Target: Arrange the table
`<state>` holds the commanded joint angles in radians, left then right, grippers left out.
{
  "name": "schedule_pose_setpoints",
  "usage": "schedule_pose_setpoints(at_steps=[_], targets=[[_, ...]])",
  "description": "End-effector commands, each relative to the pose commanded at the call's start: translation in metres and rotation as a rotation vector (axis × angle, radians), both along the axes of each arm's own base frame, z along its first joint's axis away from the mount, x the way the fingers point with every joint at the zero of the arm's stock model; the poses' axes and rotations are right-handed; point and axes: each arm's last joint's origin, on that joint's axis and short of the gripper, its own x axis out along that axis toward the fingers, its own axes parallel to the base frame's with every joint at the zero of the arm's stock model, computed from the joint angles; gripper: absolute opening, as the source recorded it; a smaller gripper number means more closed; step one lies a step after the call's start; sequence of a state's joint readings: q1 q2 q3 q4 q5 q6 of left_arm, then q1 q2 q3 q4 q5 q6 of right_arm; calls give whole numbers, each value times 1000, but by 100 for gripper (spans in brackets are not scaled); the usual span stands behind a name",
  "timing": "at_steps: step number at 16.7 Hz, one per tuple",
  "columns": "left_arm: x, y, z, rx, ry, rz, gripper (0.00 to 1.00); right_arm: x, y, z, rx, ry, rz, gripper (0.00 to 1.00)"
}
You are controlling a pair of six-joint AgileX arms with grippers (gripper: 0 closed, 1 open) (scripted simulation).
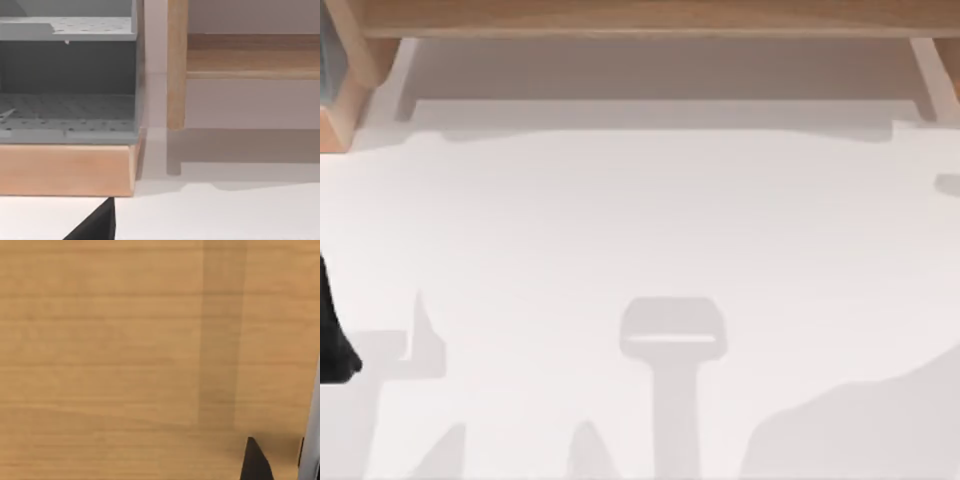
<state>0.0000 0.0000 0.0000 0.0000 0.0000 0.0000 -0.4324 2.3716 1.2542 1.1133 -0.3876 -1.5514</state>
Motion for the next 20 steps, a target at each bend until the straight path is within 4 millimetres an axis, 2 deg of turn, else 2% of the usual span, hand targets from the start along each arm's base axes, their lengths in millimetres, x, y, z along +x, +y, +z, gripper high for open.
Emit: schedule_pose_setpoints(at_steps=[7, 15, 16, 17, 20], targets=[[0, 0, 0, 0, 0, 0, 100, 0, 0, 0, 0, 0, 0, 98], [0, 0, 0, 0, 0, 0, 100, 0, 0, 0, 0, 0, 0, 100], [0, 0, 0, 0, 0, 0, 100, -8, -1, -14, 26, 49, -10, 100], [0, 0, 0, 0, 0, 0, 100, -8, -1, -14, 26, 49, -10, 100], [0, 0, 0, 0, 0, 0, 100, -11, 8, 1, 71, 55, -3, 100]])
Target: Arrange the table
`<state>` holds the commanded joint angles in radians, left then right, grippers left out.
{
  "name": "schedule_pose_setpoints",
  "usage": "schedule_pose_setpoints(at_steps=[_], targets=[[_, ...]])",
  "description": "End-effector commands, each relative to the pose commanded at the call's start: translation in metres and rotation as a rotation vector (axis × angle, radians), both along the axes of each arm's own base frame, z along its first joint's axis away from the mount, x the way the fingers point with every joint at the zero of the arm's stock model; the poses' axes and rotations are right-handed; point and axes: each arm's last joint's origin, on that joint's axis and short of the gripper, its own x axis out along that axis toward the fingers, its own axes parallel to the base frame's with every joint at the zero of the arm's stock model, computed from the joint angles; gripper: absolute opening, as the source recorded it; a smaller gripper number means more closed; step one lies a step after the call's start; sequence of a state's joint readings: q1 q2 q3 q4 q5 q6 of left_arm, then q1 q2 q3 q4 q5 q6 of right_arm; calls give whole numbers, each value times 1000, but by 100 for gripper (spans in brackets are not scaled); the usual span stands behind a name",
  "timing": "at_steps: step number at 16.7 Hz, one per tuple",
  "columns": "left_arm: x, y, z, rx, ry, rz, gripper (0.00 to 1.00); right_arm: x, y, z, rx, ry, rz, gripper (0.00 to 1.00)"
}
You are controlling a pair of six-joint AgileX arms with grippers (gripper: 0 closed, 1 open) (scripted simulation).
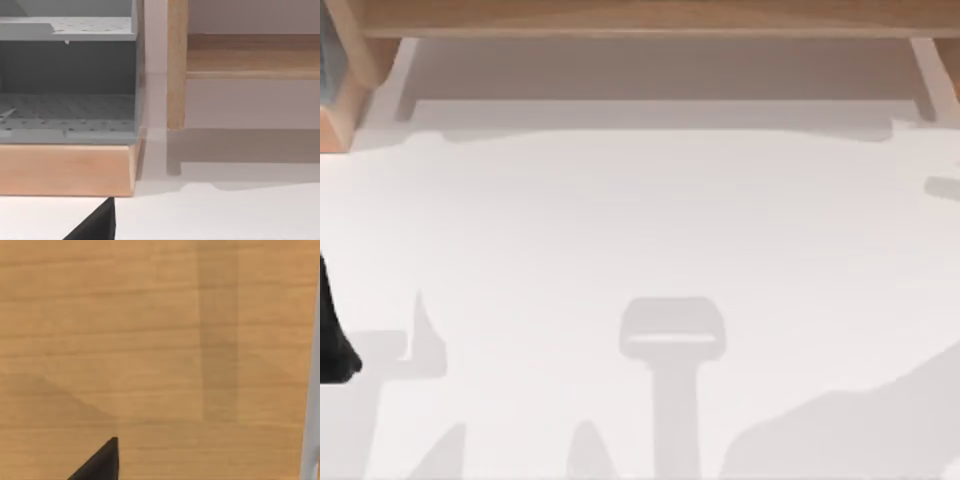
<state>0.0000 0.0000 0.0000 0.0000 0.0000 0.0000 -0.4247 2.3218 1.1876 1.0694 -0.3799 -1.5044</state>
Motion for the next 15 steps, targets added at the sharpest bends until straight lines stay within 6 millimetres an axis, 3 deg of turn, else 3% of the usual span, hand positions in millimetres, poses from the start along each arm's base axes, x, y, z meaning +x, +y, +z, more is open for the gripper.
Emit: schedule_pose_setpoints(at_steps=[4, 7, 11, 13, 15], targets=[[0, 0, 0, 0, 0, 0, 100, -19, 30, 53, 152, 6, 3, 100], [0, 0, 0, 0, 0, 0, 100, -55, 63, 110, 312, -14, -2, 100], [0, 0, 0, 0, 0, 0, 100, -139, 111, 174, 573, -80, -2, 100], [0, 0, 0, 0, 0, 0, 100, -188, 132, 187, 719, -114, 5, 100], [0, 0, 0, 0, 0, 0, 100, -234, 148, 184, 870, -140, 15, 100]])
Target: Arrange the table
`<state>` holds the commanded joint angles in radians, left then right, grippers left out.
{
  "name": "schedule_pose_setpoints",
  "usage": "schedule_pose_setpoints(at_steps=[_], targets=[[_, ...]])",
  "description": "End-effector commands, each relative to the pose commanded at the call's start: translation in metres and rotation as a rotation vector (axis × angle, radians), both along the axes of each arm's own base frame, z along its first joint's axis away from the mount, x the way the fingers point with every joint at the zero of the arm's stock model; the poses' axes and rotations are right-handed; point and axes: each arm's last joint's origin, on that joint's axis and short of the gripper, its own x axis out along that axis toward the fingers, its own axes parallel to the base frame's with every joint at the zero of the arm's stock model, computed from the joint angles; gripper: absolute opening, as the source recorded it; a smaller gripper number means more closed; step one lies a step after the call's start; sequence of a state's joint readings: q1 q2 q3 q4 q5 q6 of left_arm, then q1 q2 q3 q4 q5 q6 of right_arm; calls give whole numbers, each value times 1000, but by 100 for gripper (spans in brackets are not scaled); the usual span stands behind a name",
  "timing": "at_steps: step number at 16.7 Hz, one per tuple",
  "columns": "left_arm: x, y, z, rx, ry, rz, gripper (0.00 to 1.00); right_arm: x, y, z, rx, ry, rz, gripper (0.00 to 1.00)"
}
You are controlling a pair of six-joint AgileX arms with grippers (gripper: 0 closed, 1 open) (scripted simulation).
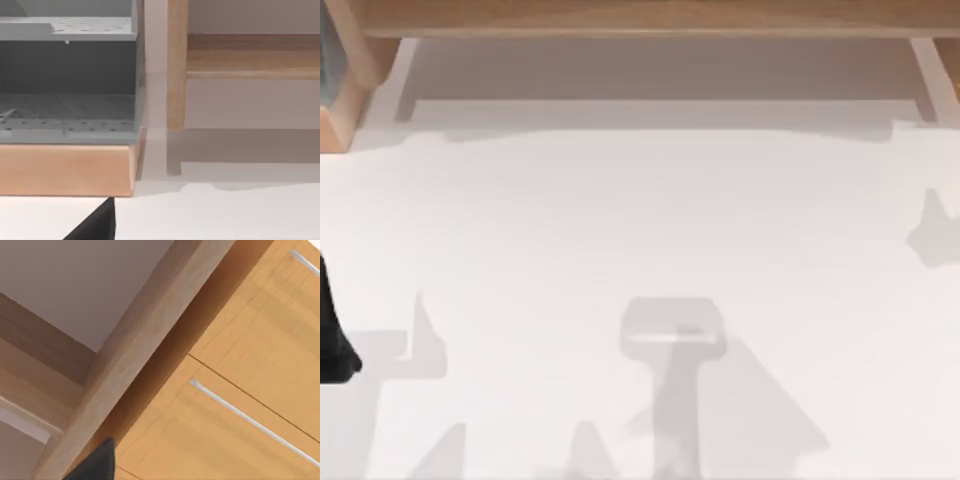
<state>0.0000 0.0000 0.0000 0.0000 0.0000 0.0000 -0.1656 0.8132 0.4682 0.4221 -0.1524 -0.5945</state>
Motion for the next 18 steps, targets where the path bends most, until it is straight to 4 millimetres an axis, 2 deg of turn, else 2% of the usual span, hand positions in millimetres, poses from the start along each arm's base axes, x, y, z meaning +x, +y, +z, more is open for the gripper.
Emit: schedule_pose_setpoints(at_steps=[3, 6, 9, 11, 18], targets=[[0, 0, 0, 0, 0, 0, 100, -51, 15, -27, 220, -19, 18, 100], [0, 0, 0, 0, 0, 0, 100, -76, 21, -65, 415, 3, 32, 100], [0, 0, 0, 0, 0, 0, 100, -84, 25, -97, 556, 44, 33, 100], [0, 0, 0, 0, 0, 0, 100, -86, 26, -110, 608, 65, 30, 100], [0, 0, 0, 0, 0, 0, 100, -86, 26, -113, 619, 70, 30, 100]])
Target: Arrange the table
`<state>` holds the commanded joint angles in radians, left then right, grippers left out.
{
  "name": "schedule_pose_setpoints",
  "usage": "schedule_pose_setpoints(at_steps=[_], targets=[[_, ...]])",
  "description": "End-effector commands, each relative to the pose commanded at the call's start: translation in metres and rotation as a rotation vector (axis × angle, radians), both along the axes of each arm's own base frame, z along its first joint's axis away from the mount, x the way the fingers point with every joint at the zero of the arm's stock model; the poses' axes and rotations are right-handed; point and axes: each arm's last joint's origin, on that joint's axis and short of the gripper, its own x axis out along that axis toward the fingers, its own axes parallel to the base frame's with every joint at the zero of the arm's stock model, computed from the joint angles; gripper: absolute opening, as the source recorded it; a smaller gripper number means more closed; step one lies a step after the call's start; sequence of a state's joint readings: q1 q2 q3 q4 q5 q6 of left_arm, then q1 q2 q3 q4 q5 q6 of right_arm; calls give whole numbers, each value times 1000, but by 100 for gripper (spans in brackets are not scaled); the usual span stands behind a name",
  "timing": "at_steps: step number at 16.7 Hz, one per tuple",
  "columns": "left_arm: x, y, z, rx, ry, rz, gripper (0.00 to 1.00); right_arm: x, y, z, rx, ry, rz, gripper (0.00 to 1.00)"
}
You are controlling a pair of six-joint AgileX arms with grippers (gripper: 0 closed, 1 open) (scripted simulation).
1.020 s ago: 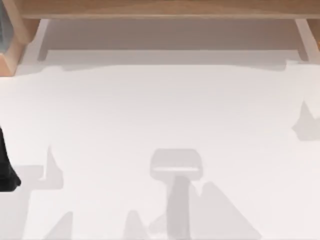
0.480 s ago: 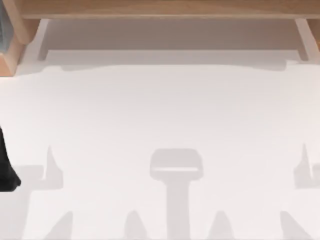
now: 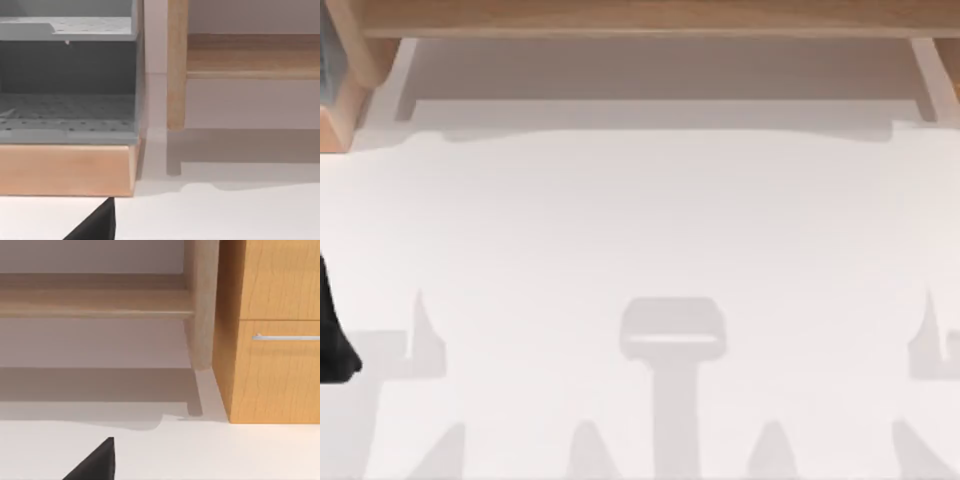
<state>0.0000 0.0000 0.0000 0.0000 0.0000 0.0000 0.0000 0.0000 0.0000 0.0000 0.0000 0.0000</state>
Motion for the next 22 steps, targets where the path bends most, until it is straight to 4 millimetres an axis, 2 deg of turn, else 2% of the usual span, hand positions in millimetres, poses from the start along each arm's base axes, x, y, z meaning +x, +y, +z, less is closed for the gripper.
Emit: schedule_pose_setpoints(at_steps=[2, 5, 8, 10, 13, 16, 19, 22], targets=[[0, -1, 8, 0, 1, -1, 100, 0, 0, 0, 0, 0, 0, 100], [3, -3, 41, -2, 6, -4, 100, 0, 0, 0, 0, 0, 0, 100], [17, -8, 96, -4, 13, -7, 100, 0, 0, 0, 0, 0, 0, 100], [38, -14, 140, -6, 14, -9, 100, 0, 0, 0, 0, 0, 0, 100], [85, -29, 203, -9, 9, -12, 100, 0, 0, 0, 0, 0, 0, 100], [147, -54, 250, -11, 5, -14, 100, 0, 0, 0, 0, 0, 0, 100], [210, -86, 274, -12, 0, -15, 100, 0, 0, 0, 0, 0, 0, 100], [260, -119, 280, -13, -6, -16, 100, 0, 0, 0, 0, 0, 0, 100]])
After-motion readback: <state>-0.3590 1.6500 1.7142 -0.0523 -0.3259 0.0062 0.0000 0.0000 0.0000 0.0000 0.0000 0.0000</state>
